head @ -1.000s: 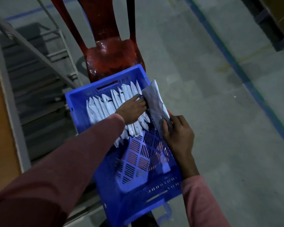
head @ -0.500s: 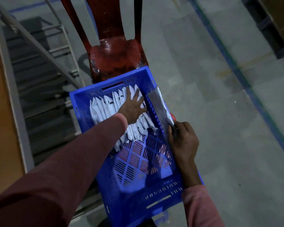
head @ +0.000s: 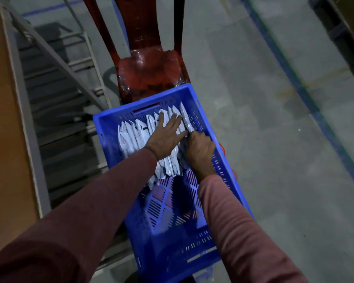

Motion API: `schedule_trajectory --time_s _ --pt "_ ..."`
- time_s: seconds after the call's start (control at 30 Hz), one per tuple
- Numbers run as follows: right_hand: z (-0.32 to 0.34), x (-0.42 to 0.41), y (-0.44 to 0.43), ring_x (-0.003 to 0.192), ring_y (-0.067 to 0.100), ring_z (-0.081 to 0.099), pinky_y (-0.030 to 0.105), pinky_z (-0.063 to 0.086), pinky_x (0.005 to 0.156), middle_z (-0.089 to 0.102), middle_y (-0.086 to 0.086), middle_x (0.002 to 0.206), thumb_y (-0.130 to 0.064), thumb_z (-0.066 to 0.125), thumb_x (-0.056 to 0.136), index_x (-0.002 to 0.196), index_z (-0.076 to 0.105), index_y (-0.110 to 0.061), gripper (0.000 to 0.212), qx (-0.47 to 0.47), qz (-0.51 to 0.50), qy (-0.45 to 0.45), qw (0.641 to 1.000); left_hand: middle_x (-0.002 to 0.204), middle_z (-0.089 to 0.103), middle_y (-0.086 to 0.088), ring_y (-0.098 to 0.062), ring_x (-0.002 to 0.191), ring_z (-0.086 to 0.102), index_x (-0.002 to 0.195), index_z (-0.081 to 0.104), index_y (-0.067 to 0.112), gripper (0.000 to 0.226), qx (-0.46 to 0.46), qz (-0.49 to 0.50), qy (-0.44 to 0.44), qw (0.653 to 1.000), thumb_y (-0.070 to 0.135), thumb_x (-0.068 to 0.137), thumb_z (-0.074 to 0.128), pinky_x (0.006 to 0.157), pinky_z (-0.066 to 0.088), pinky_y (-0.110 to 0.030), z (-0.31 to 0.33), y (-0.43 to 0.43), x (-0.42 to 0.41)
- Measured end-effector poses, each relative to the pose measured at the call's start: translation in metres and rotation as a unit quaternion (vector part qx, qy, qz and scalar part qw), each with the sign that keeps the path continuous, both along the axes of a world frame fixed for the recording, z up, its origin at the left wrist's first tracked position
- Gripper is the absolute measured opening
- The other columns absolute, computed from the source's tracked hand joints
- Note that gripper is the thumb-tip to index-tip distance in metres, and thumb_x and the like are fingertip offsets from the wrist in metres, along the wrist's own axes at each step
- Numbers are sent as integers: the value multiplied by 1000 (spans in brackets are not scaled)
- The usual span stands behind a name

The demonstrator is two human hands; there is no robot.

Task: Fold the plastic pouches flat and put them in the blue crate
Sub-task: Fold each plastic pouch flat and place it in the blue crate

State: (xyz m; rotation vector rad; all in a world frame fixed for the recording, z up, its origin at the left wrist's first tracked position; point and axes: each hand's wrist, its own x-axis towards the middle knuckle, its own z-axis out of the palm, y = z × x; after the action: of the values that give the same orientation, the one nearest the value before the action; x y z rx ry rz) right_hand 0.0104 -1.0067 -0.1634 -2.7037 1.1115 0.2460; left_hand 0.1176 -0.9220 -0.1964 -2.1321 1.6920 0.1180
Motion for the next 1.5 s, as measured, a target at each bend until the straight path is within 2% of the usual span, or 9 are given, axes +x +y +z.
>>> schedule_trajectory --time_s 0.33,0.5,0.57,0.7,0.83,0.93,1.07,1.3,1.5 --pt "-42 -17 19 98 36 66 40 52 77 68 17 110 -18 55 80 126 60 -6 48 74 -97 -157 980 96 67 -7 -34 92 59 103 72 13 49 -457 354 283 765 6 66 41 80 49 -44 -3 38 -110" --pt "-28 -82 61 89 7 68 13 49 84 77 1 97 0 53 82 103 77 -12 34 204 -325 -414 825 83 73 6 -15 79 69 83 70 31 37 -461 524 502 511 1 75 51 75 57 -36 -3 54 -161" --pt "-33 -93 71 76 11 66 26 53 75 73 4 88 7 53 87 93 74 -8 26 348 -486 -423 681 79 73 8 -13 76 69 81 69 35 43 -448 563 513 467 -5 81 55 72 55 -34 -1 64 -179" --pt "-42 -85 58 66 18 48 26 44 53 57 6 83 -12 37 104 84 57 -15 29 541 -624 -385 412 89 71 8 -22 91 66 85 71 24 37 -451 464 354 675 -3 70 52 87 51 -43 11 89 -189" --pt "-57 -67 38 86 20 59 29 52 81 62 4 99 -26 42 103 90 59 -20 22 605 -559 -415 387 112 65 1 -31 129 53 101 70 23 42 -305 377 167 859 12 64 54 109 27 -60 23 115 -178" --pt "-57 -71 30 112 26 60 38 43 110 66 5 111 -33 46 103 104 62 -20 21 624 -531 -393 417 115 66 3 -31 141 44 100 71 25 41 -225 400 156 875 18 61 63 114 15 -67 16 127 -168" --pt "-69 -87 31 72 19 49 29 42 70 54 5 89 -17 33 100 80 56 -20 30 608 -587 -369 387 113 67 4 -30 141 43 96 73 27 36 -201 421 125 876 22 61 72 116 6 -71 17 132 -166" --pt "-60 -77 57 140 39 42 54 28 120 47 24 144 -49 53 99 130 50 4 61 676 -565 -408 240 115 68 -1 -33 137 44 99 73 27 41 -158 465 116 863 31 60 60 106 -3 -86 21 136 -170" --pt "-56 -72 83 148 38 29 51 20 124 31 22 159 -56 45 100 155 27 -2 80 705 -561 -367 233 106 67 1 -29 131 51 102 75 23 40 -120 453 130 874 28 62 68 105 3 -86 19 136 -174"
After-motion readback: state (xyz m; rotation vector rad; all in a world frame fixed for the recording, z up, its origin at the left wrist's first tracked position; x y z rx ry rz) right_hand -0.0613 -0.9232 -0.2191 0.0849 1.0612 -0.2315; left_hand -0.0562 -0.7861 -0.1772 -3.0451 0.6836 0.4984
